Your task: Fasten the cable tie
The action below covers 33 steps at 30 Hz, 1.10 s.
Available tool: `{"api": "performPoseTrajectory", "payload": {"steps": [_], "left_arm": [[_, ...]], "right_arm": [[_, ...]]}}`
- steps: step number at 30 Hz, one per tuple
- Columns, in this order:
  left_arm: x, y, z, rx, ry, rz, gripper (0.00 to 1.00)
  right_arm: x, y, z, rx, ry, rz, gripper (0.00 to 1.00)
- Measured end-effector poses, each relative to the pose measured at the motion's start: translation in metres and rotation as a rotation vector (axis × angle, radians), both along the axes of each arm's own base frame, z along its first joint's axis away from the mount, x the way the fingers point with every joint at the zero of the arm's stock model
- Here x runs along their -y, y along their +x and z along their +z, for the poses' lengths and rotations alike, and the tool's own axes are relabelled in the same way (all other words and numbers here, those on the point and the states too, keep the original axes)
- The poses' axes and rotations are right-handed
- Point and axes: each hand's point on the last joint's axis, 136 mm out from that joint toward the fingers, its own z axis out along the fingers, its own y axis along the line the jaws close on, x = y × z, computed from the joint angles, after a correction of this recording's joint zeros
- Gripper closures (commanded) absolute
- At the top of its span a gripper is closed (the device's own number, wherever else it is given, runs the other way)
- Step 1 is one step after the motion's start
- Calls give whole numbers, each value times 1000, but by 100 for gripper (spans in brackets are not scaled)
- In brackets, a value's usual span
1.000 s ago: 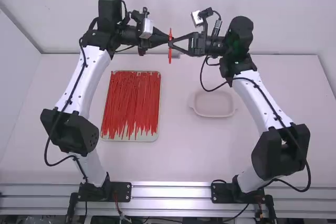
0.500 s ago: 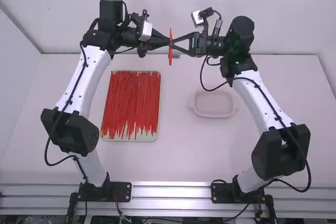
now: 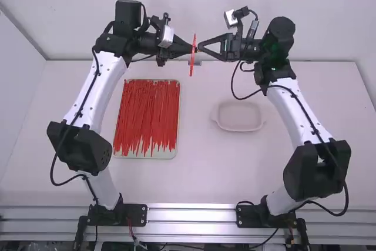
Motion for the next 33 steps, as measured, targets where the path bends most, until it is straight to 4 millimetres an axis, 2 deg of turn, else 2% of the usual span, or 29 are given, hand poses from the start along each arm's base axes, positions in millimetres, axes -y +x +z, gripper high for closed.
{"api": "performPoseTrajectory", "payload": {"steps": [4,15,20,25,33], "left_arm": [[5,-8,1,-17,-11,-37,98],[8,-12,-1,-49,-7,-48,98],[9,-11,-4,-58,6,-34,98],[18,-12,-7,-53,24,-29,98],[21,-10,-7,-39,29,-23,98]], "right_arm": [[7,8,-1,-7,2,-37,71],[4,5,0,-34,5,-25,71],[4,4,2,-43,8,-17,75],[1,0,10,-9,22,-4,85],[-6,-6,11,-32,23,22,87]]}}
